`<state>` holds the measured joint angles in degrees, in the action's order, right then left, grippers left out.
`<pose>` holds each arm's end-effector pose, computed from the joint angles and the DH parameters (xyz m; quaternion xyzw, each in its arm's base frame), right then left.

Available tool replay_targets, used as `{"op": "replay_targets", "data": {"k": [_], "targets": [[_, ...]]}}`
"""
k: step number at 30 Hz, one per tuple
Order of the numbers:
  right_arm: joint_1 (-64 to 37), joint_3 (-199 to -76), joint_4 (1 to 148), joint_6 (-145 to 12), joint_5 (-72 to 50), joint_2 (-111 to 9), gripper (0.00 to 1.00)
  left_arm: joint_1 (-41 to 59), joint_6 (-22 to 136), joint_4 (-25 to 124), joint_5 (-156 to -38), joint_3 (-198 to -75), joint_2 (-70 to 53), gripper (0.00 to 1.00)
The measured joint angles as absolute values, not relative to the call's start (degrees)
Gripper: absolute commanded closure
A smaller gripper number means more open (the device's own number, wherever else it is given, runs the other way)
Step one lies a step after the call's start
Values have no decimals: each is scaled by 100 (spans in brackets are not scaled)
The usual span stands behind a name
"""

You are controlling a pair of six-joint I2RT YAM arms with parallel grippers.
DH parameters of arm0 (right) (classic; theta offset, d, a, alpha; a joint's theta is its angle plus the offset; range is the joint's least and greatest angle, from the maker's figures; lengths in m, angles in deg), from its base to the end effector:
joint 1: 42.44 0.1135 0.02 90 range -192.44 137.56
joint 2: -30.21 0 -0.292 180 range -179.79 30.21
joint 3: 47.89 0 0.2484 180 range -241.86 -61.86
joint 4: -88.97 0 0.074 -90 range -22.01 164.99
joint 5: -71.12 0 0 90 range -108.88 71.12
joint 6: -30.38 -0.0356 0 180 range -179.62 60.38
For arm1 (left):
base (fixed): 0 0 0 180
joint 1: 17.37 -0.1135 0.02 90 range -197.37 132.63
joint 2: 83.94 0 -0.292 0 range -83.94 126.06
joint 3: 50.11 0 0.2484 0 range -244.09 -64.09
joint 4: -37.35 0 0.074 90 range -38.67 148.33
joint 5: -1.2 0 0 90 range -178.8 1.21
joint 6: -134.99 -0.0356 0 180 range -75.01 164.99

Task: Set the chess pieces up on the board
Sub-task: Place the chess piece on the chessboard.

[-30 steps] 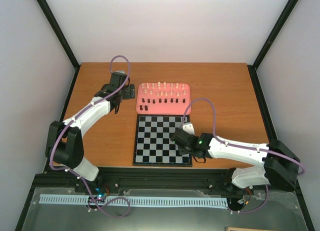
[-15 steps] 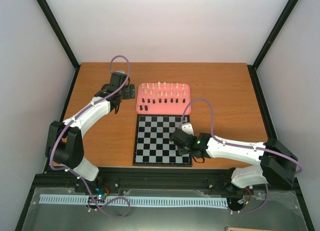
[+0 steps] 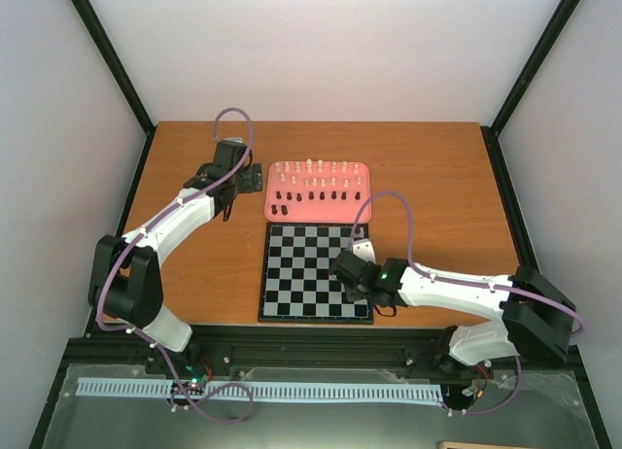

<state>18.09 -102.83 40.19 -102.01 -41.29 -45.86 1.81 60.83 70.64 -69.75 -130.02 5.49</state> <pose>0.1191 0.1832 0.2070 -0.1188 0.9592 0.0146 0.2563 0.3259 -0.1011 0.2912 -0.0399 0.9053 0.0258 0.4221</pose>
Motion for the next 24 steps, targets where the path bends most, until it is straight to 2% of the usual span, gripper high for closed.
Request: {"op": "replay_targets", "data": {"k": [4, 8, 17, 24], "targets": [[1809, -10285, 4025, -10206, -4136, -4593, 85, 181, 6083, 7064, -6975, -13004, 549, 0], [1809, -10283, 4021, -10212, -4127, -4593, 75, 181, 6083, 7064, -6975, -13002, 549, 0], [1809, -10281, 4001, -10216, -4090, -4496, 65, 181, 6083, 7064, -6975, -13002, 549, 0], [1809, -10279, 3946, -10195, -4031, -4221, 42, 181, 6083, 7064, -6977, -13002, 549, 0]]}}
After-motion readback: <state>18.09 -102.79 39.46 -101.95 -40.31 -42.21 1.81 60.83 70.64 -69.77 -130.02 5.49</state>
